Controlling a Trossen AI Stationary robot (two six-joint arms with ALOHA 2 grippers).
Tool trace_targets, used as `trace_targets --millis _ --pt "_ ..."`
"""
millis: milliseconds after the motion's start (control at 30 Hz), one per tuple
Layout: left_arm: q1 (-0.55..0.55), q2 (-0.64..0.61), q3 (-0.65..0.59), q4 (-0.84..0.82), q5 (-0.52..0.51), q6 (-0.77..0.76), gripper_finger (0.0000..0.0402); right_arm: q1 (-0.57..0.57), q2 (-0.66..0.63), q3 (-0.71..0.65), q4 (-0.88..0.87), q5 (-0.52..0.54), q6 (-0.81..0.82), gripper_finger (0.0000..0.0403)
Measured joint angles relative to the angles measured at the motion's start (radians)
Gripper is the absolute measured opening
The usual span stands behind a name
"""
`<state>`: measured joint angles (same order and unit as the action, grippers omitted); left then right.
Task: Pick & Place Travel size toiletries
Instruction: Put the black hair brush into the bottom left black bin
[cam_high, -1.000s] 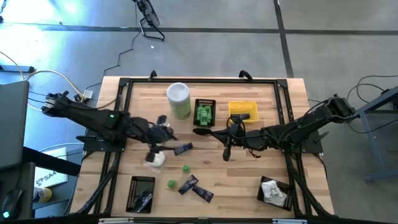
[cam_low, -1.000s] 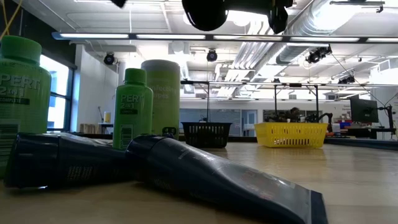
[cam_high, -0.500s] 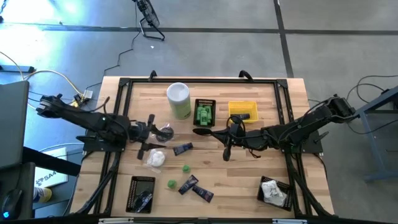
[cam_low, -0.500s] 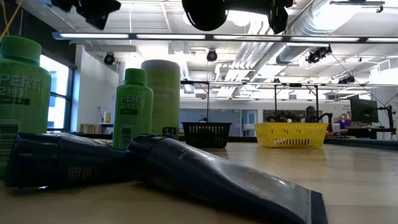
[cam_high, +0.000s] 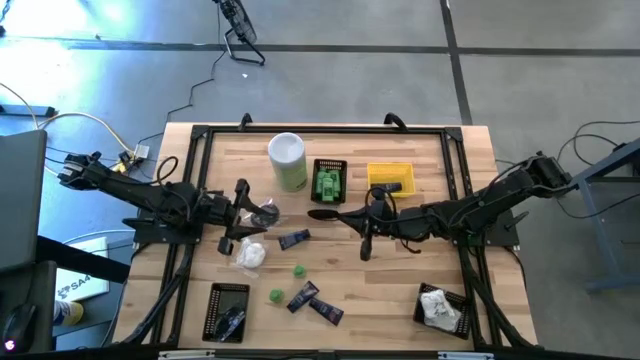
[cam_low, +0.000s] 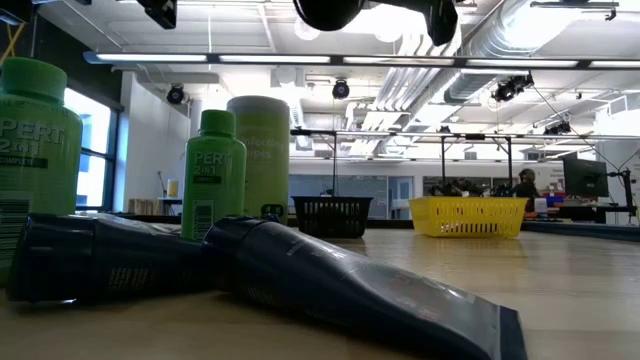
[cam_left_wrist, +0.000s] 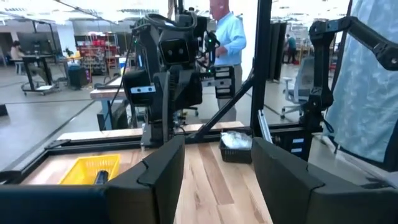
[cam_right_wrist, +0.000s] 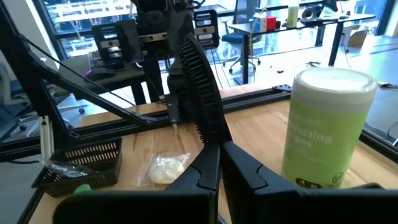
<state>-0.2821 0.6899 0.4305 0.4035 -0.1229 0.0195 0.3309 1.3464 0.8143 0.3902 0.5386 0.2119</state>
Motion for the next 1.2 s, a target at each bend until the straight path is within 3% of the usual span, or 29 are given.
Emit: trace_targets --millis 767,1033,1200 --pt "0.000 0.002 0.000 -0.044 -0.001 -0.018 0.0182 -0.012 0.035 0.000 0.118 -0.103 -0.063 0.0003" --pt "0.000 0.002 0.000 -0.089 -0.216 -0.115 0.0182 -0.028 0.062 0.000 0.185 -0.142 -0.091 0.0003" --pt "0.000 0.011 0.001 -0.106 -0.228 -0.133 0.0182 -0.040 0.082 0.000 0.237 -0.161 -0.111 0.0003"
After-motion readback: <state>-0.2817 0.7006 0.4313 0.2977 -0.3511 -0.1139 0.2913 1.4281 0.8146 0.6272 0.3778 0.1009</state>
